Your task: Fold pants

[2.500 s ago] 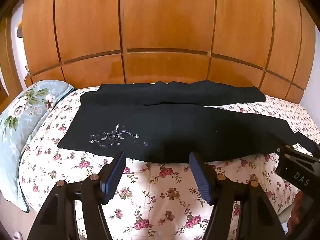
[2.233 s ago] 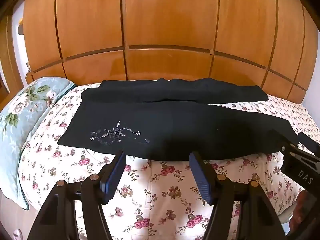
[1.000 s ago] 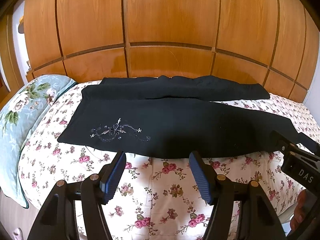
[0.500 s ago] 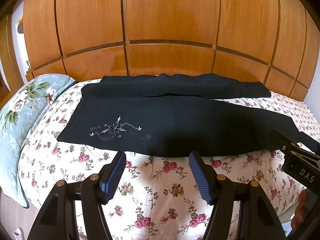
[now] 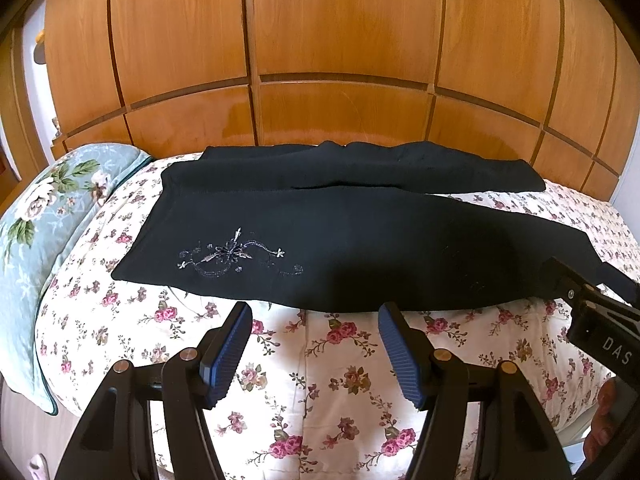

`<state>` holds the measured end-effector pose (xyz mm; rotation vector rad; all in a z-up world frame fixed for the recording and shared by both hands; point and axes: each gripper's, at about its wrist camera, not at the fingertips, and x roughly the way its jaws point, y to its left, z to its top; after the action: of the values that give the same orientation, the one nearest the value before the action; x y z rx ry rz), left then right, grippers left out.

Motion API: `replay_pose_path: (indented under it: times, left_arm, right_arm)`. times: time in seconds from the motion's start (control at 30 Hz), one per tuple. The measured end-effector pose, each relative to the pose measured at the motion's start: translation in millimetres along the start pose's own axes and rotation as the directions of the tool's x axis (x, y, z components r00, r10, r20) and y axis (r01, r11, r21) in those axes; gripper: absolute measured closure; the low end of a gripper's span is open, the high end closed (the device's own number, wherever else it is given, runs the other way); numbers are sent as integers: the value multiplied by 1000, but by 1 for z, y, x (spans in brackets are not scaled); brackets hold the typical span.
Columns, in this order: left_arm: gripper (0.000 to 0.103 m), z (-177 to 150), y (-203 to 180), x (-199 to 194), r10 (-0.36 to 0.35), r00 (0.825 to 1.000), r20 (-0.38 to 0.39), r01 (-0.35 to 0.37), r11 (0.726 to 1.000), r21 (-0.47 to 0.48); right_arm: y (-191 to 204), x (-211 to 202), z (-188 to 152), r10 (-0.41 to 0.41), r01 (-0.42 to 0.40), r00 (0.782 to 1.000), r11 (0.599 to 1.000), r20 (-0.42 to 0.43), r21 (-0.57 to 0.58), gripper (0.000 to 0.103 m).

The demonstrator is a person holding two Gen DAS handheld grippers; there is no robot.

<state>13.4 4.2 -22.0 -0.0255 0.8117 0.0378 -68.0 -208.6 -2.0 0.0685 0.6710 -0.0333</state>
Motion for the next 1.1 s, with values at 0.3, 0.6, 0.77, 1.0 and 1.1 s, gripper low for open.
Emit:
replay_pose_path:
  times: [0.3, 0.6, 0.77, 1.0, 1.1]
  left_arm:
    - [36, 1, 1, 8, 3, 1000, -17, -3, 1000, -3]
    - [36, 0, 17, 30, -43, 997, -68, 40, 998, -43]
    - [36, -7, 49, 50, -142, 985, -95, 125, 978, -168]
    - [39, -21, 122, 93, -184, 974, -130, 112, 897, -428]
    - [44, -30, 161, 107, -193, 978, -84, 115, 824, -556]
  right_arm:
    - [1, 6, 0, 3, -3, 1000, 1000, -12, -1, 0]
    - [-9, 26, 0, 43, -43, 999, 998, 0, -35, 0]
    - [-34, 47, -4, 69, -70, 997, 998, -31, -11, 0]
    - [-116, 81, -18, 140, -105, 982, 961, -124, 255, 0]
    - [-158, 86, -28, 172, -124, 982, 905, -83, 408, 1]
